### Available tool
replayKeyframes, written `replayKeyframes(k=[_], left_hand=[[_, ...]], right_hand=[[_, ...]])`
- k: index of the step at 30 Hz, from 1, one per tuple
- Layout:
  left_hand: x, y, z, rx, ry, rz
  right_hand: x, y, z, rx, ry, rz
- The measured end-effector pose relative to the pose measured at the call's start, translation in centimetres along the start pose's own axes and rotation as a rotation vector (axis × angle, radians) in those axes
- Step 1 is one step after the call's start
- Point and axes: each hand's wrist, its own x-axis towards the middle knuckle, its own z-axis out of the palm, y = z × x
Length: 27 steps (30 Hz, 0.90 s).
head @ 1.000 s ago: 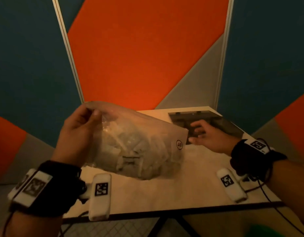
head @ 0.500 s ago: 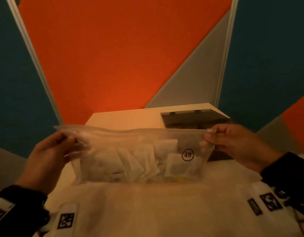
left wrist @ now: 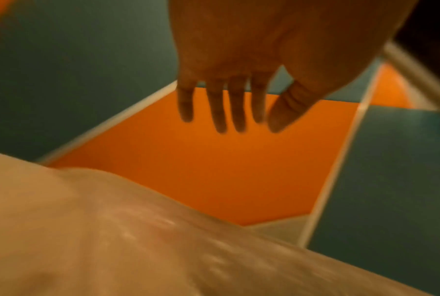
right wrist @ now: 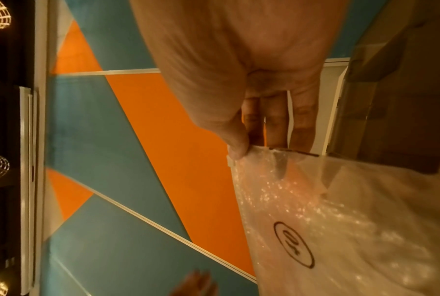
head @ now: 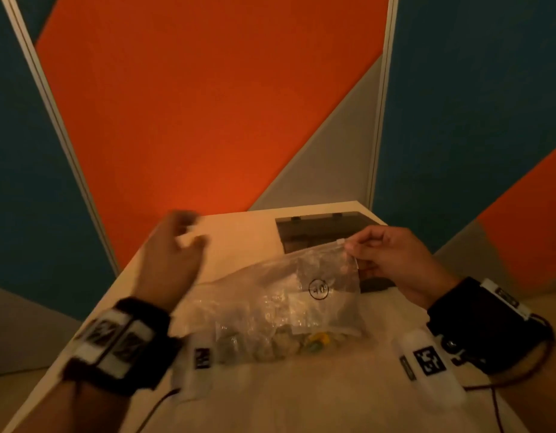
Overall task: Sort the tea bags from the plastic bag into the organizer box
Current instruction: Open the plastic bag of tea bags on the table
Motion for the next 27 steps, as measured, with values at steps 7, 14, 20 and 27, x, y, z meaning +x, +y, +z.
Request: replayKeyframes(k=[7, 14, 20, 27], left_hand=[[-1.2, 10.5, 9.1, 0.121, -0.557, 0.420], [-0.4, 10.4, 10.3, 0.225, -0.633, 0.463], [0.2, 7.7, 8.0, 0.318, -0.650, 0.435], [1.2, 2.3, 3.9, 0.395, -0.657, 0.316]], right_hand=[[-1.8, -0.8, -0.1, 0.027, 0.011, -0.005], [-1.9, -0.2, -0.2, 0.033, -0.002, 0.007], [-1.7, 0.4, -1.1, 0.048, 0.001, 0.042], [-1.1, 2.1, -2.8, 0.054, 0.055, 0.103]])
